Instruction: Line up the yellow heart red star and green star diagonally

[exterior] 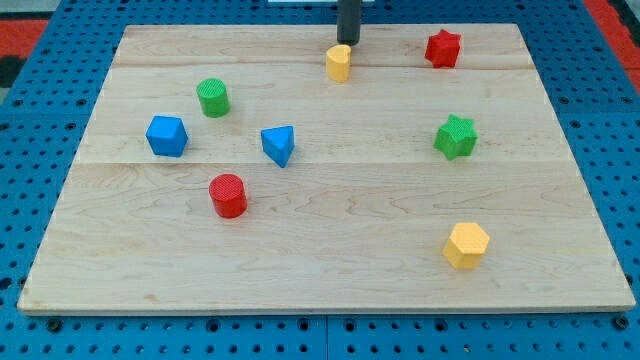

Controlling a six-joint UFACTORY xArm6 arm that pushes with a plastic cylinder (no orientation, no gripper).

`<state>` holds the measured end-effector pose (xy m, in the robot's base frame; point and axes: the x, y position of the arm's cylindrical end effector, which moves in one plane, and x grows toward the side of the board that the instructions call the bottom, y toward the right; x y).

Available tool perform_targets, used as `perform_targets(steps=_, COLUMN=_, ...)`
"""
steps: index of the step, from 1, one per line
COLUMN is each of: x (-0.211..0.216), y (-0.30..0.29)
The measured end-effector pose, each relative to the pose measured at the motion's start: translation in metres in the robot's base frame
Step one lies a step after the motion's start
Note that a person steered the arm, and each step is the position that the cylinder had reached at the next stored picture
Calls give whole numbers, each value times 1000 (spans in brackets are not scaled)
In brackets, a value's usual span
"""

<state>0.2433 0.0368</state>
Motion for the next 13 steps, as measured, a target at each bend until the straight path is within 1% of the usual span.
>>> perform_targets(steps=1, x=55, y=11)
perform_targets(steps=2, x=47, y=13)
perform_targets(steps=3, x=-22, y=49)
perform_targets(steps=4, x=-50, y=53)
perform_targets(steps=5, x=-50, y=140)
perform_targets(steps=6, x=-43, y=181)
perform_targets(steps=7, x=-19, y=136)
perform_targets(steps=8, x=21, y=108)
perform_targets(steps=9, x=49, y=81)
perform_targets(steps=10, x=70, y=88)
perform_targets(steps=11, x=107, y=76)
perform_targets(steps=12, x=86, y=116)
perform_targets(steps=13, x=89, y=168)
